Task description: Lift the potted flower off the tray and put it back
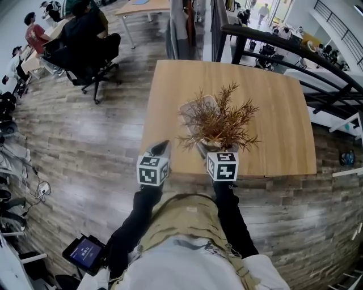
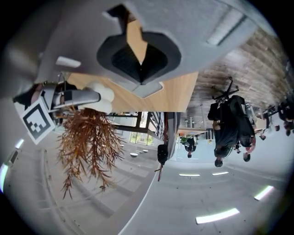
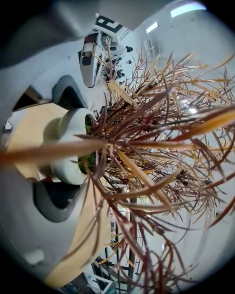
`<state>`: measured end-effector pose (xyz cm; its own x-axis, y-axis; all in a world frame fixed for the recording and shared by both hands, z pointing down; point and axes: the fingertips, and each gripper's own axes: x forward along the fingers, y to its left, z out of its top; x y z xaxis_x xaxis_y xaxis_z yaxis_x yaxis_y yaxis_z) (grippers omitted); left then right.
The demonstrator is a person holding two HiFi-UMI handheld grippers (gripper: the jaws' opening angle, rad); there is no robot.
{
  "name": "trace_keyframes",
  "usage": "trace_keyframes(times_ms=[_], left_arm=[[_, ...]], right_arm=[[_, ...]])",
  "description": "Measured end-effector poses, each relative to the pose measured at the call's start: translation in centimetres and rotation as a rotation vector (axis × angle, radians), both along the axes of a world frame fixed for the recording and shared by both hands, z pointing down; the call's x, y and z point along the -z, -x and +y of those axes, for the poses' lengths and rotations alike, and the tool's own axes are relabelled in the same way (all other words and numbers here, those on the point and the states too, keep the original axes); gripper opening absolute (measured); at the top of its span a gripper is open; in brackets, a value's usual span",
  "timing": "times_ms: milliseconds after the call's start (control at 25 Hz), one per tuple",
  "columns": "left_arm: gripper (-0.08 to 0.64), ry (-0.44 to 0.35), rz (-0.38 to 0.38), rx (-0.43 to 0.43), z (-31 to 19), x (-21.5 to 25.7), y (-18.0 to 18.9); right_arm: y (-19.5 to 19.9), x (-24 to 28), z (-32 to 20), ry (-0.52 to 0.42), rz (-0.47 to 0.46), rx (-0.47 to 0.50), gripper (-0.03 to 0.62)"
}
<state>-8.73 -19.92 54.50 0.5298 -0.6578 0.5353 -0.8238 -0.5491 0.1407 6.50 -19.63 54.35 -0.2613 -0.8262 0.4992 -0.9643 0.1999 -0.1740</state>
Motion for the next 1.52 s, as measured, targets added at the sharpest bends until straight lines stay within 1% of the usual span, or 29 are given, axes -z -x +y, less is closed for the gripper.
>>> trace_keyframes(times_ms=[120, 360, 680, 840, 1000, 1080, 1320, 1520], left_arm=[[0.002, 0.016, -0.013, 0.011, 0.7, -1.1, 0.1], [0.002, 0.055, -0.034, 0.003, 0.9, -3.3, 0.6], [0.002, 0.071, -0.061, 0.016, 0.3, -5.0, 1.6], [0.002, 0.090, -0.071, 0.028, 0.4, -6.2, 2.1], [0.002, 0.096, -0.072, 0.048, 1.1, -7.6, 0.6], [0.002, 0.098, -0.074, 0.056, 1.5, -8.1, 0.5], [0.002, 0.096, -0.093, 0.075, 1.3, -8.7, 2.0], [0.002, 0.094, -0.104, 0.082, 1.3, -9.1, 2.8]], right_arm=[[-0.5, -1.5, -0.1, 0.005, 0.003, 0.009, 0.476], [-0.1, -5.3, -1.2, 0.042, 0.015, 0.023, 0.476], [1.1, -10.5, -2.7, 0.082, 0.059, 0.082, 0.476], [1.6, -13.0, -2.7, 0.096, 0.073, 0.105, 0.476], [-0.1, -15.7, -2.3, 0.100, 0.085, 0.124, 0.476], [-0.5, -17.1, -2.3, 0.110, 0.097, 0.131, 0.475], [0.1, -19.5, -3.1, 0.140, 0.114, 0.146, 0.476], [0.5, -21.1, -3.3, 0.151, 0.101, 0.140, 0.476]])
